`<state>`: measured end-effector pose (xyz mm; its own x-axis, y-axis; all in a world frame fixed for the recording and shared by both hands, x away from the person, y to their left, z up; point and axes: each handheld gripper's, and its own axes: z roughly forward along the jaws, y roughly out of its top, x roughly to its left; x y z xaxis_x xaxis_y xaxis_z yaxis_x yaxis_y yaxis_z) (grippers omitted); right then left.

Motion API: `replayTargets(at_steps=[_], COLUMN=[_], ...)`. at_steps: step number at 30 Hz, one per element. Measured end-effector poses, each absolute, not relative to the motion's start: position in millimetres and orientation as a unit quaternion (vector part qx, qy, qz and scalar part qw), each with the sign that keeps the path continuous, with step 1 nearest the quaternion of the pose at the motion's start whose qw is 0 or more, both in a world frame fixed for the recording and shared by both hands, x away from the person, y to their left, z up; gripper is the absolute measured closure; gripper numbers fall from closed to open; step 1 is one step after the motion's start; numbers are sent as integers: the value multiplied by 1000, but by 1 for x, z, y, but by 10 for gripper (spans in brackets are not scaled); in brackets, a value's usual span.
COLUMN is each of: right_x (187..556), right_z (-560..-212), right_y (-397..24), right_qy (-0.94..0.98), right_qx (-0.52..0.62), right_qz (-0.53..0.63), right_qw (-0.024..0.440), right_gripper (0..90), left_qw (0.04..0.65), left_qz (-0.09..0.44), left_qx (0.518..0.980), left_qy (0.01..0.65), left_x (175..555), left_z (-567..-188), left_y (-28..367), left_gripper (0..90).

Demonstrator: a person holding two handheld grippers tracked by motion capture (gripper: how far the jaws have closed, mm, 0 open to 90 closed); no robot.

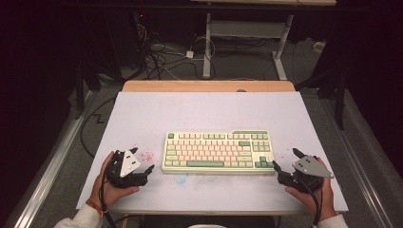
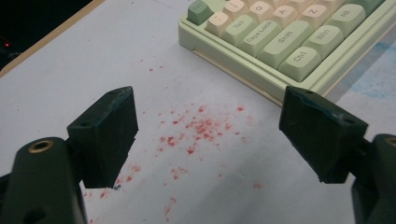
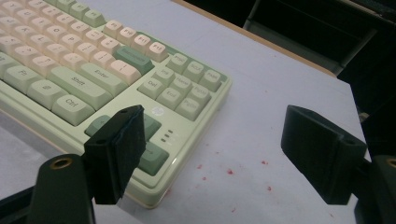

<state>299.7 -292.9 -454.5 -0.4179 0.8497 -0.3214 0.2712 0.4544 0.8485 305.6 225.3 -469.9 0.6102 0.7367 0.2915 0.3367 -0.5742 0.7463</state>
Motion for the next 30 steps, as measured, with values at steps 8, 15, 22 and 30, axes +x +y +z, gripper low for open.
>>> replayTargets(at_steps=[8, 15, 22, 30], right_x=[298, 297, 306, 322], right_z=[-453, -449, -441, -433], right_y=[-294, -291, -285, -259], right_qy=[760, 771, 777, 816], right_qx=[370, 355, 345, 311], right_qz=[375, 384, 396, 378], right_qw=[381, 363, 346, 306], right_gripper=[245, 312, 425, 787], left_qw=[334, 338, 352, 358], left_qz=[299, 309, 293, 279], left_qx=[834, 828, 820, 819], left_qy=[321, 324, 343, 351], left_x=[304, 303, 307, 319], left_z=[-470, -466, -461, -457], left_y=[226, 230, 235, 236], left_gripper=[186, 209, 292, 264])
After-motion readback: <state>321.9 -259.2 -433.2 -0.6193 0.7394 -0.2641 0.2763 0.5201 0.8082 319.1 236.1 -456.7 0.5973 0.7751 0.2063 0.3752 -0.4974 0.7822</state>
